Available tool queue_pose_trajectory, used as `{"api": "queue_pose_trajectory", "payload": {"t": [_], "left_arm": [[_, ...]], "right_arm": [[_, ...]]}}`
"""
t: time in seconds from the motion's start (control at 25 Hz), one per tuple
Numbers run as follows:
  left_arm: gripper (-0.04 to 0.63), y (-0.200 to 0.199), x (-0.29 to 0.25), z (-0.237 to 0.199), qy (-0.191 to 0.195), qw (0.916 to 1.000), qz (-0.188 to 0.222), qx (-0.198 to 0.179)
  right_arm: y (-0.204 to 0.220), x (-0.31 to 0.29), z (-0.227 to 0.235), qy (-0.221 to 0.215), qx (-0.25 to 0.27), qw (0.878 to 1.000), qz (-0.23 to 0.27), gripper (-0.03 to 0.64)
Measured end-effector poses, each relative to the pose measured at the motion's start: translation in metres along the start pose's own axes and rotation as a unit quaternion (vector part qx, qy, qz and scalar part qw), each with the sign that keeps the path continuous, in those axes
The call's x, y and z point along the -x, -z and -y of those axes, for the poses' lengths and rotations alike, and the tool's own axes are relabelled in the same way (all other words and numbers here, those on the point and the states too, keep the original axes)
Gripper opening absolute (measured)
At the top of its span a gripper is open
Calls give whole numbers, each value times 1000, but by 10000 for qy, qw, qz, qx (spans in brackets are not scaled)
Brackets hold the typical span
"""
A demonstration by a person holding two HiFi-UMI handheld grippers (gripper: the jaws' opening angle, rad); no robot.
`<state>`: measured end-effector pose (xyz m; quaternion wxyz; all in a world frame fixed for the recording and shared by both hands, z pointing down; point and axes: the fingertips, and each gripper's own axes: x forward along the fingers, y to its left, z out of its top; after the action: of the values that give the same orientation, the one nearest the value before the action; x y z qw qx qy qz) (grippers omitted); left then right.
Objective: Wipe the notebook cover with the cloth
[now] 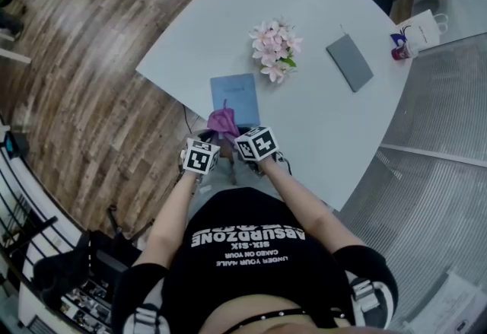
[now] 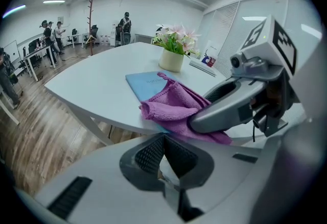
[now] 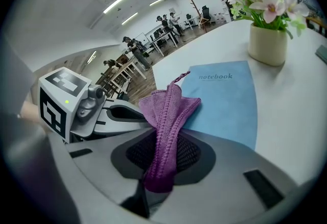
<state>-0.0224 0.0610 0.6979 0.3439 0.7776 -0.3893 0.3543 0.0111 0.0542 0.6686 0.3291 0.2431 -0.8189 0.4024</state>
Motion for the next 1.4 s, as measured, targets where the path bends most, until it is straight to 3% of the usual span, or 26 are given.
{"api": "queue_pose_trajectory", "payload": {"t": [0.64, 1.4], "left_arm": [[16, -7, -4, 12, 69, 9996, -66, -282], [16, -6, -5, 14, 91, 9991, -148, -393]], "right_arm": [[5, 18, 22, 173, -400, 9988, 240, 89], [18, 57, 79, 768, -899, 9912, 592, 91]]}}
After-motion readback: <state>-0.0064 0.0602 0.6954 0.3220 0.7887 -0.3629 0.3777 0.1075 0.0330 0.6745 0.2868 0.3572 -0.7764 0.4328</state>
